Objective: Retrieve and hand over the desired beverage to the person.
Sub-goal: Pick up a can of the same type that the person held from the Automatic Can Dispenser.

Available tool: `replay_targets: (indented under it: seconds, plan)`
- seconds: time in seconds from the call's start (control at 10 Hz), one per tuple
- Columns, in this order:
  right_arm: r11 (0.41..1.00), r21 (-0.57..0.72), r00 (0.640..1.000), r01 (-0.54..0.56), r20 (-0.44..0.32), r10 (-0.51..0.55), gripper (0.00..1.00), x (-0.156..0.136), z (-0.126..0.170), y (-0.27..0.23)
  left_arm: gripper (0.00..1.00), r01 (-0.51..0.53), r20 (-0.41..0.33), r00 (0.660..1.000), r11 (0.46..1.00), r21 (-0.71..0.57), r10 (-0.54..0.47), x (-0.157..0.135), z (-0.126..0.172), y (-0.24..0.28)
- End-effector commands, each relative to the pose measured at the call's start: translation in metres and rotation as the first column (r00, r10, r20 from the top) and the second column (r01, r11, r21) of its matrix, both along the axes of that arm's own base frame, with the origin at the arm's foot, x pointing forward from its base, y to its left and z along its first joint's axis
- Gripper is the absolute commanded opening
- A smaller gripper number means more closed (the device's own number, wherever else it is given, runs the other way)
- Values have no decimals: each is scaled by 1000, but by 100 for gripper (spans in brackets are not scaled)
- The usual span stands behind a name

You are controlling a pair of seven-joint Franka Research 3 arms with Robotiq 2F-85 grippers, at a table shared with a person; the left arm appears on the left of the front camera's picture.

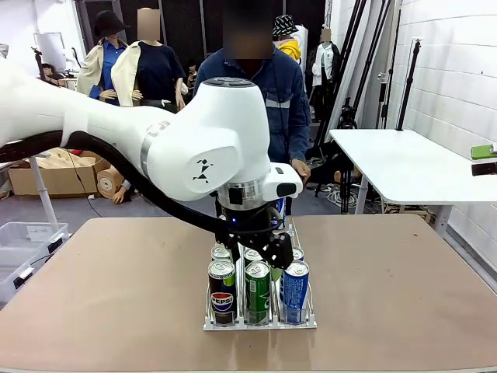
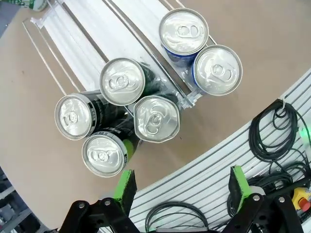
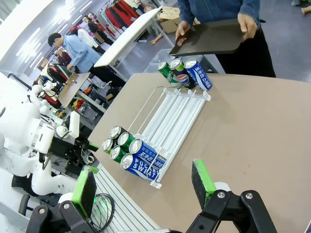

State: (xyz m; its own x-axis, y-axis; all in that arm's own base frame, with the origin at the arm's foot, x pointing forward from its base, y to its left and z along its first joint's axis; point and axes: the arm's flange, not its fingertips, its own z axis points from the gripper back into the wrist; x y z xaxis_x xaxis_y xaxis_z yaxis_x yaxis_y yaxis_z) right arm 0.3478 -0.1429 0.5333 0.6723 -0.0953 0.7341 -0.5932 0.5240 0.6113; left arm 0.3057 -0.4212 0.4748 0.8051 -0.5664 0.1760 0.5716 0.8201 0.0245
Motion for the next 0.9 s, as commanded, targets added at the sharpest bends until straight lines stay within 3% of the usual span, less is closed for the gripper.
replay_targets:
  seconds: [0.0, 0.8]
  plan:
    - [1000, 21, 1000, -5, 16, 5, 100, 1, 1, 0, 100, -33, 20, 999, 999, 28, 32, 3, -4, -13]
    - [1000, 21, 1000, -5, 16, 5, 100, 1, 1, 0, 100, -52, 12, 999, 998, 29, 52, 23, -21, -14]
